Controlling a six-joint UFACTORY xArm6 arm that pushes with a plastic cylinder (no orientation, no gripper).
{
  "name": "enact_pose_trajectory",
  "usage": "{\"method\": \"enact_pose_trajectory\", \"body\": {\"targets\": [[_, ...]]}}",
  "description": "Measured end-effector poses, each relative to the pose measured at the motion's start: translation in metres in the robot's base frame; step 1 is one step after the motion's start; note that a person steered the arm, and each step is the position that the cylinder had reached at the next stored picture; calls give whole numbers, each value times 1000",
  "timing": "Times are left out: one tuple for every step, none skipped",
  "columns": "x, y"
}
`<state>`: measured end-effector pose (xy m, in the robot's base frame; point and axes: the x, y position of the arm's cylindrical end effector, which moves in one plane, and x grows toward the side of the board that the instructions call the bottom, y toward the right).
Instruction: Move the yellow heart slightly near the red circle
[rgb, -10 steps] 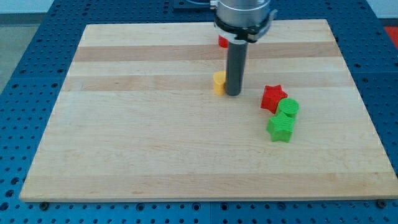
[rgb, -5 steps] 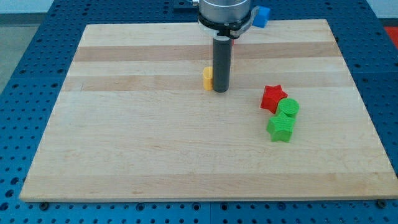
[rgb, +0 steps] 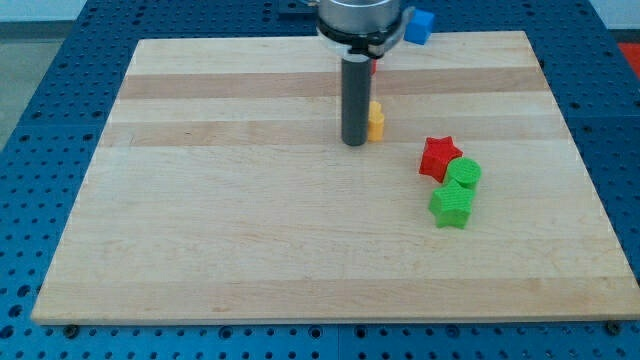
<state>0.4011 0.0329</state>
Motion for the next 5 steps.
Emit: {"method": "enact_pose_trajectory", "body": {"targets": [[1, 12], [4, 29], [-5, 30], [-31, 30], [-40, 30]]}}
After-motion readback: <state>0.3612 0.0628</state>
